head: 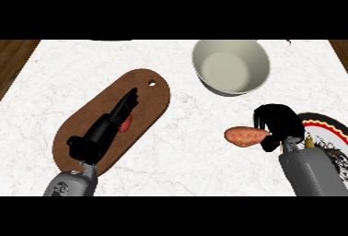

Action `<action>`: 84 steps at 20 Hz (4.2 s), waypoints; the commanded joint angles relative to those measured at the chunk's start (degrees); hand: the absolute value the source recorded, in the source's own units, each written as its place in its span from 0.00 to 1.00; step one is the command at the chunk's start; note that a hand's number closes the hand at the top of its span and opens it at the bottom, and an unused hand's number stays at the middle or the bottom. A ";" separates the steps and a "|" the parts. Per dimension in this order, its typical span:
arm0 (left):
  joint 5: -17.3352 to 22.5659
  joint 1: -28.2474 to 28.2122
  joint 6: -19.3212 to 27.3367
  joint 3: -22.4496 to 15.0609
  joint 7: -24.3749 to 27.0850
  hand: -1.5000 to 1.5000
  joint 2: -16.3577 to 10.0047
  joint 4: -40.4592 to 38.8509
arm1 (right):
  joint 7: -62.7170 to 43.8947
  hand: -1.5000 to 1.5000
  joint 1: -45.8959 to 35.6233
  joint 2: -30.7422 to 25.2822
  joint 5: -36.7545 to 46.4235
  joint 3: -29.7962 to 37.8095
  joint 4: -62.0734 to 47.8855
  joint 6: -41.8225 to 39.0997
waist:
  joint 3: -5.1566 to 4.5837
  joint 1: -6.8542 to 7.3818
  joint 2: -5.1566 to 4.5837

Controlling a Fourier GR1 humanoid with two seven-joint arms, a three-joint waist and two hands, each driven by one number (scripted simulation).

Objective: Pick the sweet potato from the plate and place it in the bowl

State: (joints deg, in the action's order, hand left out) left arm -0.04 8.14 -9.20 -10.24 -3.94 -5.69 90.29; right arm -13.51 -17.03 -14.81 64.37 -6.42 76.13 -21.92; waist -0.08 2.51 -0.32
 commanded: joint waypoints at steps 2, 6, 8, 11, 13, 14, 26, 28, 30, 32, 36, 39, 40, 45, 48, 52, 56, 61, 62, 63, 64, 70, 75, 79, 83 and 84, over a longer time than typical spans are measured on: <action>0.38 1.62 -1.42 -1.93 -0.63 0.50 1.06 -0.16 | -18.79 1.00 -11.75 14.23 -1.09 -1.39 -4.49 0.42 | 0.05 5.27 -1.02; 0.05 3.11 -1.63 -2.85 -0.99 0.50 1.80 -0.41 | -32.50 1.00 -21.56 14.59 -1.95 -5.01 -10.21 4.74 | 0.04 6.17 -0.96; -0.31 3.64 -1.32 -1.91 -0.02 0.50 1.41 -1.72 | -38.83 1.00 -26.37 14.69 0.27 -5.57 -13.46 6.55 | -0.04 5.48 -1.13; -0.12 4.20 -1.89 -2.20 -0.77 0.50 1.36 -1.53 | -46.87 1.00 -33.67 14.78 1.50 -8.93 -15.33 10.56 | -0.04 5.76 -0.81; 0.31 5.84 -1.80 -1.72 -2.79 0.50 1.52 -1.50 | -49.91 1.00 -37.77 14.80 1.46 -10.13 -16.41 15.32 | 0.02 5.46 -0.84; 0.12 4.61 -2.49 -1.08 -0.65 0.50 0.31 -2.85 | -51.33 1.00 -39.85 14.80 2.93 -10.48 -15.91 17.82 | -0.05 5.39 -0.90; -0.98 2.81 -0.64 -0.11 1.60 0.50 0.85 -3.73 | -55.78 1.00 -54.05 14.79 4.44 -5.64 -29.86 38.12 | -0.03 1.83 -0.74; -0.58 1.94 -0.19 0.23 -0.50 0.50 0.57 -0.80 | -54.33 1.00 -54.04 14.79 6.36 -3.28 -33.97 39.05 | 0.02 1.04 -0.49; -1.16 2.72 0.76 0.45 -0.55 0.50 1.22 -1.51 | -54.13 1.00 -54.10 14.79 8.24 -3.55 -37.28 38.39 | 0.02 0.02 -0.31; -0.22 3.39 0.07 1.52 -1.18 0.50 0.75 -2.49 | -53.37 1.00 -55.51 14.05 11.26 -3.19 -40.89 40.08 | 0.02 -0.14 -0.40; 0.97 1.28 -0.62 1.44 -3.26 0.50 0.29 1.99 | -51.80 1.00 -52.96 11.95 15.51 -3.06 -44.85 46.08 | 0.06 -0.15 -0.29; -0.78 -0.87 -0.12 1.19 0.46 0.50 0.21 0.24 | -49.72 1.00 -52.85 10.19 15.36 -0.72 -47.57 46.74 | 0.05 -0.75 -0.22; 1.11 2.68 -1.34 3.05 -3.14 0.50 -0.99 1.07 | -48.82 1.00 -55.14 9.69 14.27 1.14 -51.31 44.50 | 0.06 -0.21 -0.47; 0.87 -0.73 -1.56 1.60 -2.07 0.50 -0.48 2.17 | -41.03 1.00 -49.62 9.65 1.13 11.45 -52.58 41.66 | 0.17 -0.25 -0.43; -1.17 0.94 -0.18 0.93 0.70 0.50 1.15 -1.38 | -37.42 0.00 -50.88 10.41 -2.97 15.03 -53.06 43.42 | 0.11 -0.61 -0.56; -0.32 0.38 -1.07 1.72 -0.94 0.50 0.03 1.49 | -24.16 0.00 -49.48 6.49 -5.84 17.11 -53.88 46.67 | 0.14 -0.33 -0.50; 0.41 0.75 -1.64 2.81 -1.84 0.50 -0.37 1.46 | -24.88 0.00 -49.95 7.62 -4.36 16.87 -54.07 54.54 | 0.10 -0.67 -0.30; -0.26 -0.31 -1.37 2.56 1.21 0.50 0.36 -0.91 | -25.72 0.00 -51.59 3.78 -6.37 20.33 -49.55 62.41 | 0.09 -1.21 -0.28; -0.46 -0.45 -1.66 1.36 -0.63 0.50 0.49 0.97 | -27.84 0.00 -48.96 6.14 -5.18 19.87 -48.82 67.95 | 0.10 -1.46 -0.03; -2.90 -3.13 -0.06 0.79 3.61 0.50 1.01 -1.31 | -25.14 0.00 -47.88 4.61 -7.62 21.65 -47.93 67.49 | 0.10 -1.64 -0.07; -2.57 -2.46 0.08 0.80 2.50 0.50 1.44 -1.04 | -26.37 0.00 -46.92 5.24 -7.60 21.03 -45.03 66.82 | 0.08 -2.70 0.45; -0.40 -1.11 0.05 3.15 -2.92 0.50 0.76 2.05 | -25.48 0.00 -37.25 3.24 -12.28 22.78 -31.98 64.95 | 0.09 -4.19 1.03; -0.05 -1.93 -0.58 5.39 -0.36 0.50 -0.80 0.55 | -29.58 0.00 -24.73 4.21 -11.68 20.81 -14.54 62.73 | 0.02 -4.91 1.24; -0.95 -2.11 0.10 3.77 -2.29 0.50 0.22 1.84 | -21.78 0.00 -10.12 2.91 -19.98 21.64 0.14 60.78 | 0.08 -5.21 1.18; -0.17 -4.38 -1.02 4.74 0.44 0.50 -0.58 1.77 | -20.48 0.00 1.49 1.81 -27.96 21.97 15.29 53.96 | 0.07 -5.06 1.06; -1.46 -2.65 0.44 2.97 -0.29 0.50 1.60 1.26 | -19.94 0.00 4.50 0.44 -29.05 22.38 17.84 52.13 | 0.07 -4.71 0.85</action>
State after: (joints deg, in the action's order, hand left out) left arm -0.65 4.62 -9.66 -6.29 -4.37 -5.59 92.07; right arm -35.62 -23.06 -12.95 41.39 15.57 81.83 35.08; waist -0.02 -2.34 0.74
